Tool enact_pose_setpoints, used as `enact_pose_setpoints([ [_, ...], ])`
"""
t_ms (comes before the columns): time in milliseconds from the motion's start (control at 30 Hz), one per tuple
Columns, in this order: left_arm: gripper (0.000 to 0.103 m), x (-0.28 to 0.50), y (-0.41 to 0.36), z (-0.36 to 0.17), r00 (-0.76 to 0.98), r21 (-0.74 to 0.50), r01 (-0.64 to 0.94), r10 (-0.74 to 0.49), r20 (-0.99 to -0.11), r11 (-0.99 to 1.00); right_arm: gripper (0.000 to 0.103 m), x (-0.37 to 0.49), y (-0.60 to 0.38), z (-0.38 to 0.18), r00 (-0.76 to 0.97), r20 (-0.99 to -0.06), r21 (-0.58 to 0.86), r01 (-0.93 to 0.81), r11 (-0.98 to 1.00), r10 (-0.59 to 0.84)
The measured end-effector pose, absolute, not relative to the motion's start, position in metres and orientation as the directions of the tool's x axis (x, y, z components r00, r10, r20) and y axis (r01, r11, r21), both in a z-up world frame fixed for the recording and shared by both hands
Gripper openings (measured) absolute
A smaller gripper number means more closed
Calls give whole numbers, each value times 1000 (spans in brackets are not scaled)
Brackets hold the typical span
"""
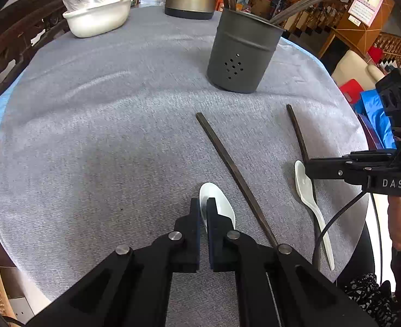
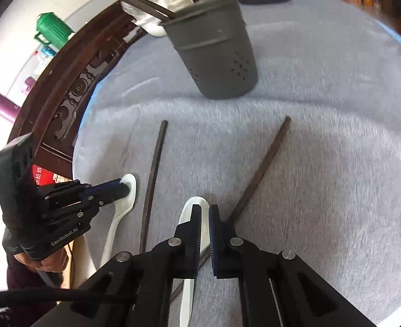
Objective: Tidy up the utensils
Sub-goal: 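Lift both white spoons off the cloth with both tools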
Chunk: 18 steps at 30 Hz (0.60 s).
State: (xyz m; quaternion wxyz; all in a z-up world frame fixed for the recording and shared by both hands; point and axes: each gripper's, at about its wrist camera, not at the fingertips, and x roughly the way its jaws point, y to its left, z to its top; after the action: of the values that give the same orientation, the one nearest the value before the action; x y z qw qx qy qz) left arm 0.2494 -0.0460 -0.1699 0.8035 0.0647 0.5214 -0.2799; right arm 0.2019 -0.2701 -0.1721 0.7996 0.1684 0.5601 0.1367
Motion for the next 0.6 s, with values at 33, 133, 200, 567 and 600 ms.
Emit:
enact_pose_setpoints([
  [33, 4, 248, -44, -168, 304, -186, 517, -383, -873, 836, 8, 202, -272, -174, 321, -849, 436, -23, 900, 420],
  [133, 4, 243, -42, -161, 317, -176, 534, -389, -865, 827, 9, 203, -275, -174, 318, -833, 472, -19, 881, 453],
  [200, 4, 240, -43, -157, 329, -146, 548, -373, -867, 823, 12, 203, -275, -173, 322, -830, 474, -20, 880, 455],
  [567, 34, 246, -52, -159, 290, -154, 582, -380, -878, 798, 23, 209, -250, -169, 301, -867, 391, -80, 917, 397],
  [600, 34, 247, -51, -159, 285, -153, 586, -378, -881, 796, 26, 209, -246, -169, 298, -873, 377, -90, 922, 386],
])
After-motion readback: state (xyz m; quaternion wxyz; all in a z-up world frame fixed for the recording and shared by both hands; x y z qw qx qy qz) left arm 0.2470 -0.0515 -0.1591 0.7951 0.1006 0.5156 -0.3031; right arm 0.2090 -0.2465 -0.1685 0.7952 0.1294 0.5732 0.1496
